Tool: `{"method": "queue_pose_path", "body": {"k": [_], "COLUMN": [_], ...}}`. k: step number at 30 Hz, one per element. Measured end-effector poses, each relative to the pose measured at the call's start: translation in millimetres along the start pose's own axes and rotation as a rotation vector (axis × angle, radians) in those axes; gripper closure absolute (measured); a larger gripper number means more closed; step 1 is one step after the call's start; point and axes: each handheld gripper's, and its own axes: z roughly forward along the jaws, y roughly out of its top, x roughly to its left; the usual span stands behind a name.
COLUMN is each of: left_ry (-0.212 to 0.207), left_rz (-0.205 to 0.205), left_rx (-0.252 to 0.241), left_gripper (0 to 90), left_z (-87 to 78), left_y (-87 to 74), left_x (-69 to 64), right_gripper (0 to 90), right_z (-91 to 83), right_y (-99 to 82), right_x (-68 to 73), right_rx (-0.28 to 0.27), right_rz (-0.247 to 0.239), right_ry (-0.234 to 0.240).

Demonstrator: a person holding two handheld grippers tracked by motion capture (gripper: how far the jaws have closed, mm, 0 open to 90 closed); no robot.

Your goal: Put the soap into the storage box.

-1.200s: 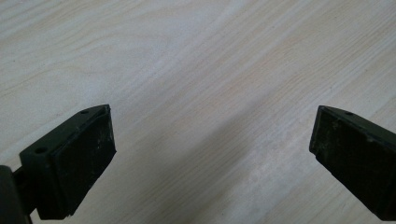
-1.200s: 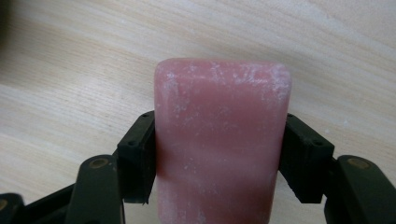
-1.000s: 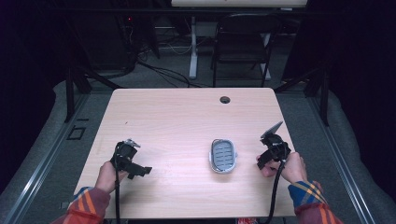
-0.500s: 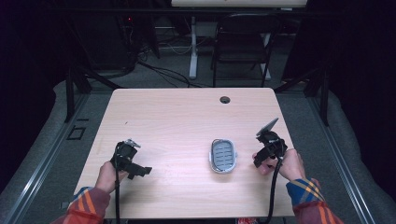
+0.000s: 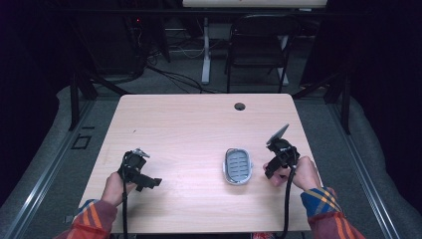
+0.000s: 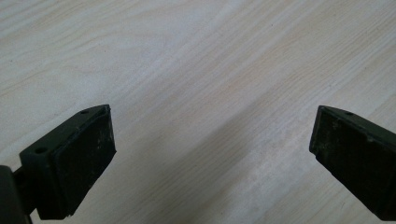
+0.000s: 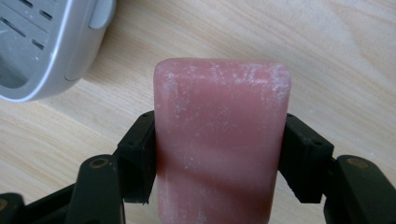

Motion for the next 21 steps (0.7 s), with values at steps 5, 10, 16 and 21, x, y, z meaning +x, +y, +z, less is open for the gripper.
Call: {"method": "queue_pose_path", "body": {"k": [5,10,16,21], "left_ry": [0.001,-0.001,-0.002,-0.005], "left_rz": [0.0,0.002,0.002,0.0], "left_rx": [0.001,0.0,-0.005,-0.005], "left_gripper": [0.2,0.2,0.2,0.2], "left_z": [-0.3,0.0,-0.6,-0.5], "left_y": [0.0,0.2,-0.1,-0.1], "left_x": [-0.5,-1.7,-0.8,-0.6], "right_gripper": [37.1,37.1,37.1,37.1], "right_z": [-2.1,-4.6,-8.3,-9.9], "right_y": [4.7,11.0,20.0,26.5], "right_x": [3.3,8.2,13.3,16.1], "right_rx": [0.006,0.005,0.018,0.02], "right_rz": [-0.014,-0.028,-0.044,-0.046], "right_ry": [0.0,-0.002,0.002,0.001]}}
